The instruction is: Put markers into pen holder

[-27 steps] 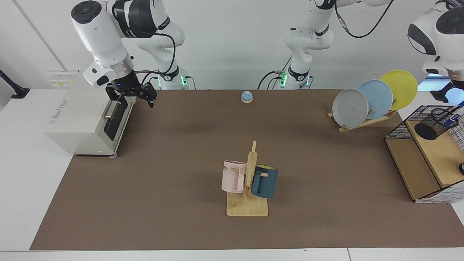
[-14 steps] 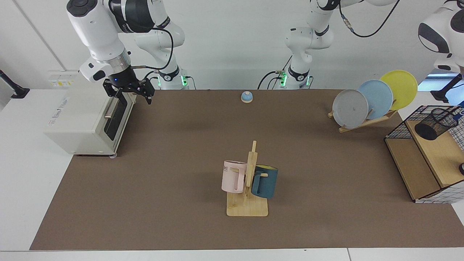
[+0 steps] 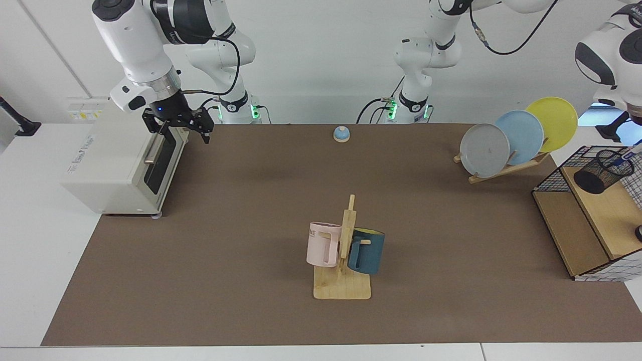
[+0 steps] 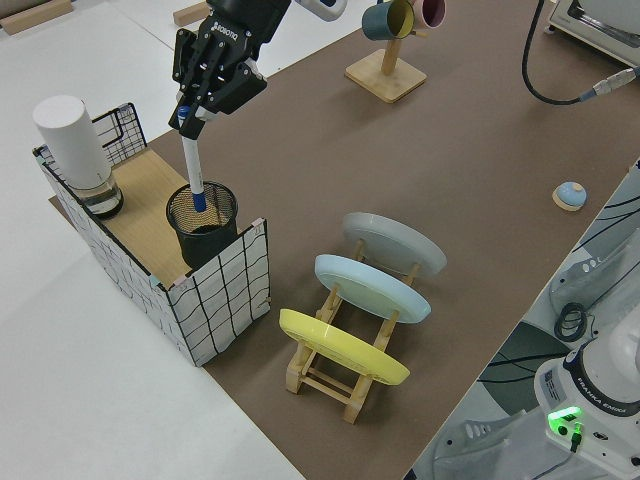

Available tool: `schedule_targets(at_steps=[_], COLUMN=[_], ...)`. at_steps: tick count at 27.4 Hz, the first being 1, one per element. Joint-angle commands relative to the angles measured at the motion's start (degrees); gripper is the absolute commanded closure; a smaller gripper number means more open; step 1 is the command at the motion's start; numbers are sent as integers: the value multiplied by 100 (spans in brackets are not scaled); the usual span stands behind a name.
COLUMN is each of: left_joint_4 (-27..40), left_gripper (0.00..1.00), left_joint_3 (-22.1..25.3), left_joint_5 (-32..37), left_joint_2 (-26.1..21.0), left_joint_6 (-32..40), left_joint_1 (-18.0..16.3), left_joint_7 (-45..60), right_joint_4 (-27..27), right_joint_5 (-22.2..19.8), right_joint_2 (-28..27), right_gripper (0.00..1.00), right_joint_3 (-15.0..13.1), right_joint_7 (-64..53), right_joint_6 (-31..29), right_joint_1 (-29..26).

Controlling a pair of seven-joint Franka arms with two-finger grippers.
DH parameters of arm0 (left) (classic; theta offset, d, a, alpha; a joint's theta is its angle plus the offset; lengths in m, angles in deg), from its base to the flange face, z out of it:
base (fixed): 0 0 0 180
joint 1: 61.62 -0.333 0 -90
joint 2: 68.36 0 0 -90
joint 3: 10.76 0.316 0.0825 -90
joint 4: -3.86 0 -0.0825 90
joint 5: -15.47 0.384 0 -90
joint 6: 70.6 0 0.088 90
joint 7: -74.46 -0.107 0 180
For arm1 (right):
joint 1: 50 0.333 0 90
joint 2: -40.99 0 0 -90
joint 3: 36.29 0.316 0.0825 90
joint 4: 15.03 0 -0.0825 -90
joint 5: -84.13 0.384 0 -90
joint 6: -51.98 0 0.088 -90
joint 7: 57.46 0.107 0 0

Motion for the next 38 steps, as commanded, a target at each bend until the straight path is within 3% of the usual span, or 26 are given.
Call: schedule_targets(at_steps=[1, 14, 15, 16, 17, 18, 19, 34, 38], left_joint_4=[313, 752, 752, 752, 752, 743, 726, 242, 207], left_gripper=[100, 100, 96, 86, 65, 12, 0, 0, 0], left_joint_3=[4, 13, 21, 21, 21, 30, 48, -14, -128], left_joint_5=[-4, -109, -109, -100, -100, -109, -109, -135, -661], left_joint_2=[168, 239, 212, 186, 168, 168, 160, -16, -16], left_joint_6=[28, -78, -69, -60, -60, -60, -25, 625, 906], left_joint_1=[11, -6, -15, -24, -24, -24, -24, 116, 160], left_joint_7=[5, 295, 330, 356, 374, 391, 409, 883, 1305], right_joint_4=[-37, -37, -37, -37, -37, -37, -37, -37, -37], right_joint_5=[43, 43, 43, 43, 43, 43, 43, 43, 43], right_joint_2=[61, 61, 61, 61, 61, 61, 61, 61, 61], right_gripper=[0, 0, 0, 0, 0, 0, 0, 0, 0], right_joint_3=[54, 45, 54, 45, 54, 54, 54, 54, 54], right_joint_7=[-76, -76, -76, -76, -76, -76, -85, -76, -76], right_joint_6=[-42, -42, -42, -42, -42, -42, -42, -42, -42], right_joint_1=[-84, -84, -84, -84, -84, -84, -84, -84, -84])
